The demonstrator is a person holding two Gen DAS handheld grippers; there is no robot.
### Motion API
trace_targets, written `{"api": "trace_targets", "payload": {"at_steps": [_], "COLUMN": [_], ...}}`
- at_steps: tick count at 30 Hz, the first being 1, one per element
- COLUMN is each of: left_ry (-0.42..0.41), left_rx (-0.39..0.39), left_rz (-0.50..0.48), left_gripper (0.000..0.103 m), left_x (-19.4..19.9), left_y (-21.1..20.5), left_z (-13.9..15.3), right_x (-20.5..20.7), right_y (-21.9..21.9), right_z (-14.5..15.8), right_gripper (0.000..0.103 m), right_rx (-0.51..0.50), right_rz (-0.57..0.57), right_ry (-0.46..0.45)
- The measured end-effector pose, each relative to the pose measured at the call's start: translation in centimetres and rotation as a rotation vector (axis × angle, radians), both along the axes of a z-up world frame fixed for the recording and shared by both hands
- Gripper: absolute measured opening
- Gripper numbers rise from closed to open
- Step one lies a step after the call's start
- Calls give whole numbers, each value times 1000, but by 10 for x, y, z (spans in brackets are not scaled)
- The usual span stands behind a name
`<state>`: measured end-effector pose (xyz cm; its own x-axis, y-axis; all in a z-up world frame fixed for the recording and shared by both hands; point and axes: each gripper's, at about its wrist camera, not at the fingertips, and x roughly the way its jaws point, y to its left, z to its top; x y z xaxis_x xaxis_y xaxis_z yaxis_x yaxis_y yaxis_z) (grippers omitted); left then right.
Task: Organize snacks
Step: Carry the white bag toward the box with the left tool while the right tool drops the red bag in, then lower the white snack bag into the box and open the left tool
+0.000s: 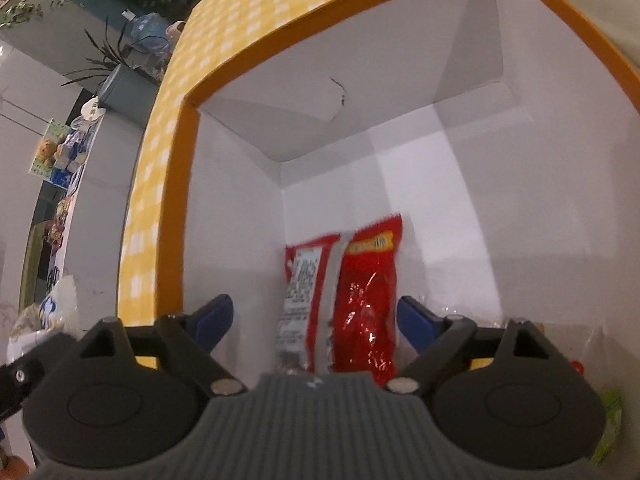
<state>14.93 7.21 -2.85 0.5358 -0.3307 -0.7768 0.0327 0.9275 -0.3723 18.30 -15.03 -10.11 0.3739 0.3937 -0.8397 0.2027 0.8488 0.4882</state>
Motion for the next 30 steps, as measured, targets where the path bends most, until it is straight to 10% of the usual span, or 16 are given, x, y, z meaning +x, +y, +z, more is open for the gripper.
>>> {"api": "trace_targets", "payload": {"at_steps": [17,30], "left_ry": [-56,99], "left_rx": [103,63], "left_rz": [-173,-260], "left_gripper": [68,68], "left_x": [-13,40], "left_y": [-102,-216], "left_z": [31,-47], "right_x": [-43,-59], "right_y": [-61,-147], "right_z": [106,106], "right_gripper": [92,92], "right_rx": [-325,-235], "right_rz": [93,-55], "right_ry": [-371,-390]}}
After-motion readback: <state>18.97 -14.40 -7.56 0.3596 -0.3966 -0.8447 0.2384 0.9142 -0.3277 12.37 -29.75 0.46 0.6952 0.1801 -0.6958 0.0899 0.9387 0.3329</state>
